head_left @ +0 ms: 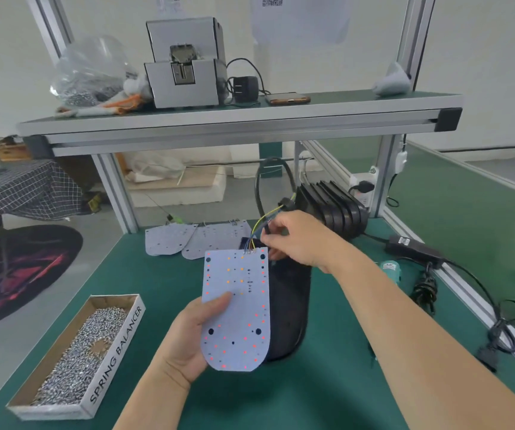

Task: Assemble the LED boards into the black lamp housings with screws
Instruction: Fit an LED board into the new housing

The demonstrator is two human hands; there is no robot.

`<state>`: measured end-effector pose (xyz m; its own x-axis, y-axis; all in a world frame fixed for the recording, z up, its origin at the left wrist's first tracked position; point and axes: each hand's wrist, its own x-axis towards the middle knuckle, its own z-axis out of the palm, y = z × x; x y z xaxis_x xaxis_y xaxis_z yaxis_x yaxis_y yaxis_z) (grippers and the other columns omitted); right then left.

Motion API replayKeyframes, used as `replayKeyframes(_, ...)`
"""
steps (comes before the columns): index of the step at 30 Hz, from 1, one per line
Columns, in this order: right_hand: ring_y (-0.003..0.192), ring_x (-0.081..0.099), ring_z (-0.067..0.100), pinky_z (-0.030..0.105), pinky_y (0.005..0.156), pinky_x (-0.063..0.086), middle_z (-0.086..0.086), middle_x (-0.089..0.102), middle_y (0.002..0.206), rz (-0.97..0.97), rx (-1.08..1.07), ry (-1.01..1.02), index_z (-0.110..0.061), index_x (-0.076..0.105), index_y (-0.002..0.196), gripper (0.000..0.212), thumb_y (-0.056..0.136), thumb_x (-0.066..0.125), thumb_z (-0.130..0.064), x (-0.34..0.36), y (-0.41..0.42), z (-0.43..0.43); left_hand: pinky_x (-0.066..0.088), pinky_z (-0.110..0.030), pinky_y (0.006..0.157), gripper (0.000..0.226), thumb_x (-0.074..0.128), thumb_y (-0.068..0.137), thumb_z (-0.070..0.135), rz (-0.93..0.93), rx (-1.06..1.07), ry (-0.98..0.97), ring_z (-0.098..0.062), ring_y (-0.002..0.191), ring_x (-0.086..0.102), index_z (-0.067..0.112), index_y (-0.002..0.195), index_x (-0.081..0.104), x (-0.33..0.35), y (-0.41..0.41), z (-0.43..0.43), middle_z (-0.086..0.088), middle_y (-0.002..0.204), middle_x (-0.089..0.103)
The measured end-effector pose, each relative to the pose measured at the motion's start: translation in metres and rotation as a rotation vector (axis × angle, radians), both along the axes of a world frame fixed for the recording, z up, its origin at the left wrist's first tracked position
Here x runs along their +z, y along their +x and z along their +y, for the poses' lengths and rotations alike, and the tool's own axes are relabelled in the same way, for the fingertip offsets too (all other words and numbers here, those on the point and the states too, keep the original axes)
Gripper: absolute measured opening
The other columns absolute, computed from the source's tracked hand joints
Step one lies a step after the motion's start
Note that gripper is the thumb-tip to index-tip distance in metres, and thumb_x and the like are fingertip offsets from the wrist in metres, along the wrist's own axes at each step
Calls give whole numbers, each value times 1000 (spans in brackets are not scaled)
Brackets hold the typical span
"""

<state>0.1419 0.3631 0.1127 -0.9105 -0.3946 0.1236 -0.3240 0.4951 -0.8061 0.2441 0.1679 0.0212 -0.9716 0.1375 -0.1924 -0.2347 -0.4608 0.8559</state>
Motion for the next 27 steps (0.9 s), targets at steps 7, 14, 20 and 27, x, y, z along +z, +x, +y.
replayKeyframes(7,106,42,24,37,89,35,-1,51,107,516,-112,562,-30,75,107,23,89,70,-41,-33,15,11,60,-44,78,44,73,76,26,30,19,-74,-36,96,73,-1,112,74,-2,5,9,-25,117,71)
replayKeyframes(14,83,60,7,18,73,46,-12,52,132,59,-122,-442,-41,48,136,61,90,73,-9,-29,5,35,59,-41,75,44,75,77,24,20,-62,-109,-37,97,73,-3,113,73,-4,6,0,-27,117,70)
replayKeyframes(20,103,67,27,38,97,53,-6,59,140,401,70,-223,-24,65,131,53,89,69,8,9,-3,40,60,-41,74,52,82,70,26,19,-134,-121,-36,94,74,-4,111,73,-4,7,-3,-26,113,72)
replayKeyframes(27,64,51,12,30,64,39,-7,57,70,657,41,243,-18,68,77,37,81,73,-55,41,25,54,60,-42,74,43,71,79,24,33,-78,-81,-36,93,74,-3,113,73,-3,4,-13,-24,112,72)
